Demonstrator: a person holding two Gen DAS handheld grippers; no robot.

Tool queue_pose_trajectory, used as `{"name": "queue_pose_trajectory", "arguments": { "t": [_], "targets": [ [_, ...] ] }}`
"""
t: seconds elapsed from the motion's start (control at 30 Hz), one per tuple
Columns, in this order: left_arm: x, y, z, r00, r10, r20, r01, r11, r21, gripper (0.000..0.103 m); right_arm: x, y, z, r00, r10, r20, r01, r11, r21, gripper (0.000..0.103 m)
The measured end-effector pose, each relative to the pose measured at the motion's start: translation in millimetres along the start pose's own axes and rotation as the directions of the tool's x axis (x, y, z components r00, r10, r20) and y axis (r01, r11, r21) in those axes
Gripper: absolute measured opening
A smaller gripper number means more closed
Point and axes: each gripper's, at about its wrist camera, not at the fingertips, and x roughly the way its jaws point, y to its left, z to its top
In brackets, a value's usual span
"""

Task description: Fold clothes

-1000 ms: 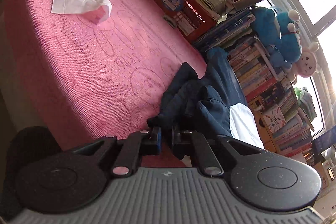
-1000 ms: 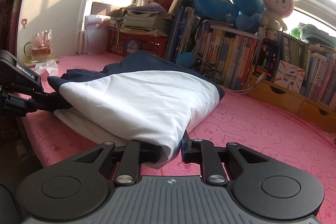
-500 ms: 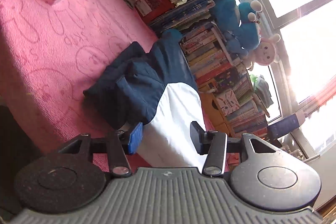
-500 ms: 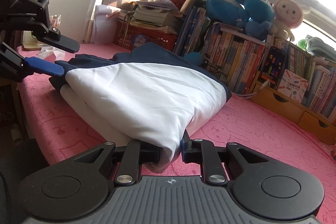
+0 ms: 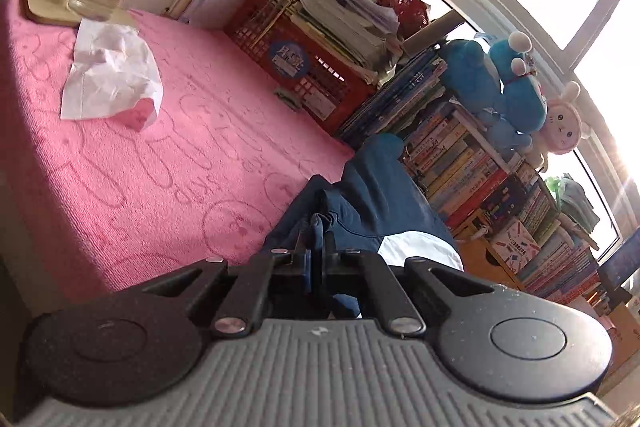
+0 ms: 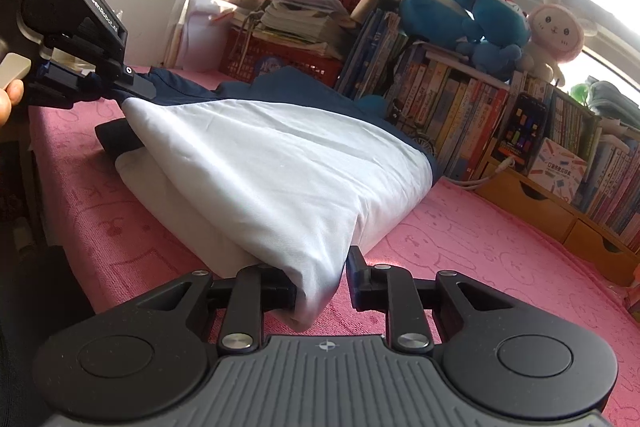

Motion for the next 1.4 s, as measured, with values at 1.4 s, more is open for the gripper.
{"name": "queue_pose_trajectory", "arguments": {
  "t": [1.4],
  "targets": [
    [83.2,-179.2,-101.8,0.962,-0.250,-0.106,0.070,-0.150,0.986,0.011,19.7,28.9,-15.4,0.954,-0.300,-0.007,0.298,0.946,0.126,0.012]
  ]
}}
